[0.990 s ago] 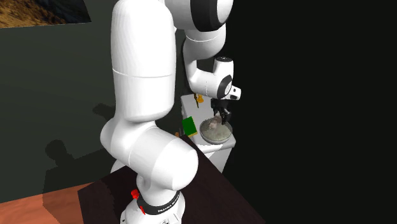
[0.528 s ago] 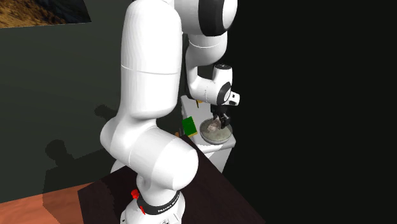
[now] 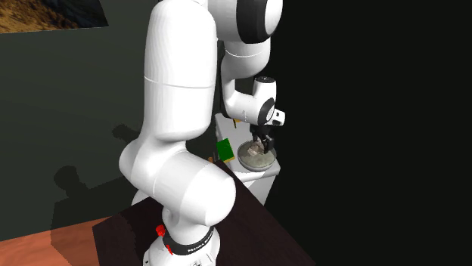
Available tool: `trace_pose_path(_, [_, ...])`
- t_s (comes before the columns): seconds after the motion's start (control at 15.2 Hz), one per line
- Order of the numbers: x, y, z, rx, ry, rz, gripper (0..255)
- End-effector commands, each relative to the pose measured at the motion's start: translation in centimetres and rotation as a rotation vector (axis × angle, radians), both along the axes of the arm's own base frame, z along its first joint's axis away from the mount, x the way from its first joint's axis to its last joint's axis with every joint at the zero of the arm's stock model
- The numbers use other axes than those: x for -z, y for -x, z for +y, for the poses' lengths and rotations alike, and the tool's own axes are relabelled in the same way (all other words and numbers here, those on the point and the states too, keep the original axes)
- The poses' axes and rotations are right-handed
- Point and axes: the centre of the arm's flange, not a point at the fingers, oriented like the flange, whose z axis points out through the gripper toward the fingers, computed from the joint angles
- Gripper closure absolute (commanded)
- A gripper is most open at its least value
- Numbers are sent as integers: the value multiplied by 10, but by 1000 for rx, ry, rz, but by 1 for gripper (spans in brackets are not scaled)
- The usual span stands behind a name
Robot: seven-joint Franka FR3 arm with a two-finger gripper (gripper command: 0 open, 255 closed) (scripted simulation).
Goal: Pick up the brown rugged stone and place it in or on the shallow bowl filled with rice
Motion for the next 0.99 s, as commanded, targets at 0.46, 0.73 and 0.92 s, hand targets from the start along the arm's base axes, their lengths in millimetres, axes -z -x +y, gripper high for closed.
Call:
trace_pose_path(0.46, [-50, 3, -1, 0, 0, 0, 0])
trace_pose_path(0.73, [-50, 3, -1, 0, 0, 0, 0])
trace_pose_path(0.92, [-50, 3, -1, 0, 0, 0, 0])
